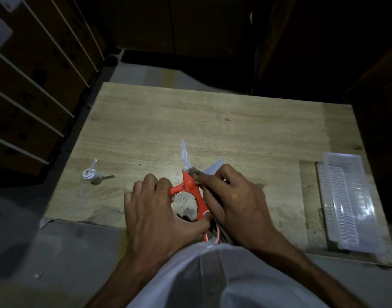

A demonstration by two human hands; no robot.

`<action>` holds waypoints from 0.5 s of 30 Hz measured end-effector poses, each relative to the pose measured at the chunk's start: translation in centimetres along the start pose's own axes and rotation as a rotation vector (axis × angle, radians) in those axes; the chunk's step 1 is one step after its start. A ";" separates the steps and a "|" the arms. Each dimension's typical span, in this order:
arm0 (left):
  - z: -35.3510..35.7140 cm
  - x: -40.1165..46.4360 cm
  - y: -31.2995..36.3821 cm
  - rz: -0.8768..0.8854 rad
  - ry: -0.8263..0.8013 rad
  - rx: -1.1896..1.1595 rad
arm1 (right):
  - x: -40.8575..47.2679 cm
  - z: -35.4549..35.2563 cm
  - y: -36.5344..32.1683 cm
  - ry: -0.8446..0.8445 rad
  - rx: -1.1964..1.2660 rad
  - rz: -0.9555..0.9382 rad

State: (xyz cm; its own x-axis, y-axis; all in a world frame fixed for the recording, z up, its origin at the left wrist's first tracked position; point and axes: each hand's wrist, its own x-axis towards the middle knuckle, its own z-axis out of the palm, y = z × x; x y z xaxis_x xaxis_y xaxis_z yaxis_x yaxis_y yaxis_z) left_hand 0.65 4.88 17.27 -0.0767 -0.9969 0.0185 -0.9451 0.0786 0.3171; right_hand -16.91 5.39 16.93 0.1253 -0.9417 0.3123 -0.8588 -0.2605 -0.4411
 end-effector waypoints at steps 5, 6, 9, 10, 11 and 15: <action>0.2 0.1 0.2 -0.009 -0.024 0.017 | 0.3 -0.3 -0.1 0.001 -0.067 0.060; 0.2 0.1 0.3 -0.010 -0.025 0.027 | 0.3 -0.4 0.0 0.015 -0.084 0.065; 0.3 -0.1 0.2 -0.013 -0.033 0.047 | 0.8 -0.6 0.9 0.058 -0.127 0.109; 0.3 -0.2 0.1 -0.013 -0.040 0.055 | 1.0 -0.6 1.4 0.070 -0.127 0.130; 0.4 -0.2 0.0 -0.012 -0.047 0.061 | 1.3 -0.7 1.9 0.076 -0.122 0.150; 0.5 -0.2 -0.2 -0.025 -0.065 0.031 | 2.1 -0.7 4.4 0.087 -0.103 0.260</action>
State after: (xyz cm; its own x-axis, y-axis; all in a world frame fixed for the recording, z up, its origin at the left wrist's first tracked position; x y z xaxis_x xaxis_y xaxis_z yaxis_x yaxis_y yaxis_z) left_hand 0.74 5.01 16.73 -0.0723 -0.9961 -0.0507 -0.9564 0.0548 0.2869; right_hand -20.80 2.48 16.25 -0.1445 -0.9511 0.2729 -0.9029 0.0139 -0.4297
